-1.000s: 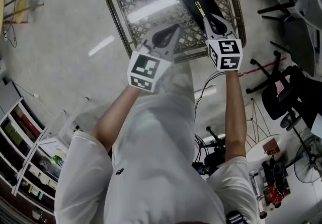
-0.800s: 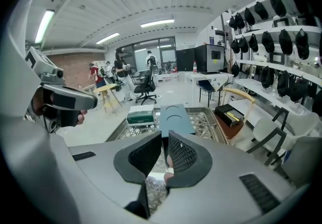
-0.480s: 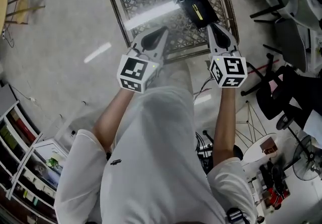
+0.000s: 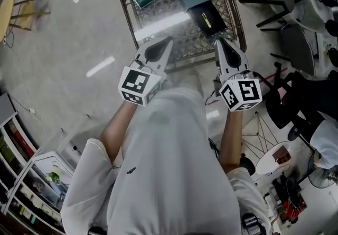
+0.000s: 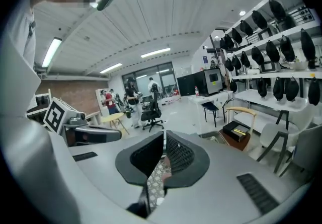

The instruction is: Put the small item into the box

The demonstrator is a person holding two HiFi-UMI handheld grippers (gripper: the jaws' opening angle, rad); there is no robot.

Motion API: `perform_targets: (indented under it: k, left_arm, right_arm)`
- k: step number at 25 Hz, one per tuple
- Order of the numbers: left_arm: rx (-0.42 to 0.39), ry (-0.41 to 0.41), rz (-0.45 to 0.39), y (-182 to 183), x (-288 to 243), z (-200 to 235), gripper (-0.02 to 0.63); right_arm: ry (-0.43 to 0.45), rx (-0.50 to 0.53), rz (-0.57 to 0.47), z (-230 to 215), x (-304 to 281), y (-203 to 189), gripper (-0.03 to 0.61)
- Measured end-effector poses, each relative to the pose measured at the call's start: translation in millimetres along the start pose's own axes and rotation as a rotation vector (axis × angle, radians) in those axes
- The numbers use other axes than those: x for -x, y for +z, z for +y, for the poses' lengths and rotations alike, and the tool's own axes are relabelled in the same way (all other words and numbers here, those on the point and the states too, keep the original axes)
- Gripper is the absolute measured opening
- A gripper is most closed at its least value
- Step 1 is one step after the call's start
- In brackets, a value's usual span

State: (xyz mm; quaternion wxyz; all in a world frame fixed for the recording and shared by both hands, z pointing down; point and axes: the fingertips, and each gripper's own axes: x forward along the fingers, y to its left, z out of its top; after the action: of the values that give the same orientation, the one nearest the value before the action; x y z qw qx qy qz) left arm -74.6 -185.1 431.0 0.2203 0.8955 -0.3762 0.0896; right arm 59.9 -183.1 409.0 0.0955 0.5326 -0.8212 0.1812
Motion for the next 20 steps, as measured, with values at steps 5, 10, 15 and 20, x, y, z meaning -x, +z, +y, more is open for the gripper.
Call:
perform_targets:
  k: [5, 10, 15, 20]
  left_arm:
    - [-0.003, -0.001, -0.015, 15.1, 23.7, -3.8, 0.002]
    - [-0.030, -0.002, -0.053, 28.2, 41.8, -5.0, 0.002]
    - [-0.044, -0.009, -0.072, 38.5, 57.2, -1.1, 0.002]
    - [-0.051, 0.001, -0.106, 52.1, 66.1, -7.0, 0.002]
  right_arm:
    - [0.038, 0.085, -0.019, 39.1, 15.8, 21.0, 0.012]
    - [0.093, 0.140, -0.016, 71.1, 27.8, 30.4, 0.012]
    - [0.118, 0.205, -0.009, 97.8, 24.3, 33.8, 0.012]
    - [0.108, 0.244, -0.018, 102.1, 29.0, 34.5, 0.005]
